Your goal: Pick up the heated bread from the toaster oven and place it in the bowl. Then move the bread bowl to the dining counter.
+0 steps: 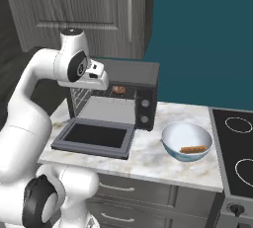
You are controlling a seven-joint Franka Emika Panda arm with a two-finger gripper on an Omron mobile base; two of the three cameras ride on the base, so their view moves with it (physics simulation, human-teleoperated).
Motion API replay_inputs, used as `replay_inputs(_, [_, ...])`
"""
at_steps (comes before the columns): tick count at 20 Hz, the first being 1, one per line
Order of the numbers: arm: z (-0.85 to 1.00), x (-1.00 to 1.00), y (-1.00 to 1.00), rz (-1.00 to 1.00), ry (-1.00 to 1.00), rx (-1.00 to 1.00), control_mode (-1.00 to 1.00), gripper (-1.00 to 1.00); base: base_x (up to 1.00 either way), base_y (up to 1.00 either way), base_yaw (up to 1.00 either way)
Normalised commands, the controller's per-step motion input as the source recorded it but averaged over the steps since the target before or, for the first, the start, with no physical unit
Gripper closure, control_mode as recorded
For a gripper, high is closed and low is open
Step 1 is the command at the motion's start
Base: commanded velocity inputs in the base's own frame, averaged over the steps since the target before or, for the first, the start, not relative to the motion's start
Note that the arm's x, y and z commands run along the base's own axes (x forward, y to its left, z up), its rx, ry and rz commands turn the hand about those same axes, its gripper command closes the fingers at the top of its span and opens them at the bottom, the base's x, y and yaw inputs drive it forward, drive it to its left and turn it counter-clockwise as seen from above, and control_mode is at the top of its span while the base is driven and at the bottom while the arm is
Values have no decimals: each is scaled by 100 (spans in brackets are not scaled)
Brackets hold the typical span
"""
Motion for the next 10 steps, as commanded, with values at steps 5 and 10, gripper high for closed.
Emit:
replay_inputs(5, [-6,-38,-2,0,-14,-1,-100,-100,0,0,0])
replay_inputs(10, [-58,-47,-3,0,-30,0,-100,-100,0,0,0])
